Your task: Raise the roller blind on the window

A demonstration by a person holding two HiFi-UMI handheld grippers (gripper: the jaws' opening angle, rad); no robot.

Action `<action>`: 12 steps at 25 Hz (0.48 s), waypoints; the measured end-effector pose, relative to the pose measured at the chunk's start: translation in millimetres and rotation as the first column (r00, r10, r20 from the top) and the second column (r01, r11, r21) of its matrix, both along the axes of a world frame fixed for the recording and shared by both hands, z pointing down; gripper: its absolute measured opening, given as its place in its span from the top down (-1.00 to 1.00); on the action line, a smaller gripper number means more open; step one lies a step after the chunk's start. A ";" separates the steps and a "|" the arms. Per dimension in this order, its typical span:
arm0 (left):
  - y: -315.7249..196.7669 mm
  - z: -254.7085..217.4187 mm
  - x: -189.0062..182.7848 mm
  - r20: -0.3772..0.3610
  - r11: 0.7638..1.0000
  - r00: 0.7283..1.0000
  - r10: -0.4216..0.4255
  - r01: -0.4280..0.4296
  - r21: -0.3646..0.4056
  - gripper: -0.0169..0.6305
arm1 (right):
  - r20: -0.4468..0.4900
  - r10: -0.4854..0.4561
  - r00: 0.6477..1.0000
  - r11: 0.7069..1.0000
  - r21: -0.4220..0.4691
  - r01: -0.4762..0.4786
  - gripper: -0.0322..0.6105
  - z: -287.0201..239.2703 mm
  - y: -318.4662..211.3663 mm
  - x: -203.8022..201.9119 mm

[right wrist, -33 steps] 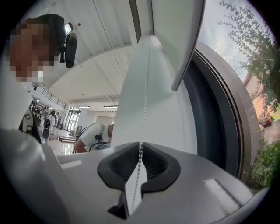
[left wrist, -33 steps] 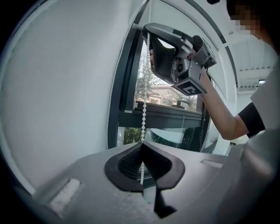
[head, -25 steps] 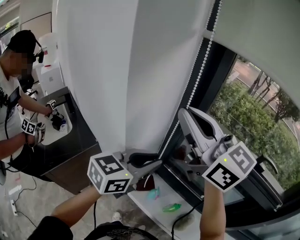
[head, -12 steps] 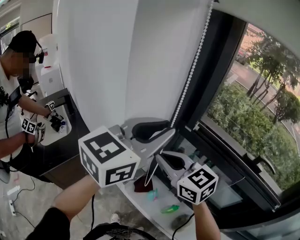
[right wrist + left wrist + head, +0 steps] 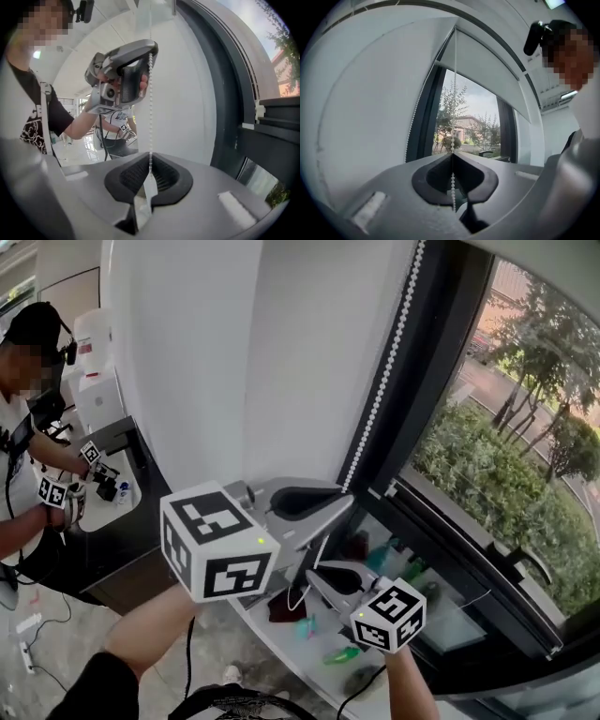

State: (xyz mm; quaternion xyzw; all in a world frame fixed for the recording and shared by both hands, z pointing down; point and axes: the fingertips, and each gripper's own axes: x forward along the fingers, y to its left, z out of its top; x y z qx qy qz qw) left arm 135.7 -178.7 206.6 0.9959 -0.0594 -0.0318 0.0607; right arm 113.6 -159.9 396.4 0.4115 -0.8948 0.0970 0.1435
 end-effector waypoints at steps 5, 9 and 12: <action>-6.9 29.5 -5.3 0.035 0.999 0.999 -0.020 0.021 -0.041 0.91 | 0.094 -0.042 0.995 0.990 0.135 0.029 0.32 -65.1 8.6 12.4; -6.0 87.5 1.5 0.122 0.995 0.992 -0.020 0.031 -0.090 0.91 | 0.164 -0.017 0.986 0.953 0.302 -0.033 0.34 -156.4 -3.3 21.0; -11.5 137.7 7.0 0.245 0.994 0.969 -0.037 0.061 -0.089 0.91 | 0.186 -0.014 0.982 0.930 0.363 -0.056 0.36 -206.6 -17.9 12.5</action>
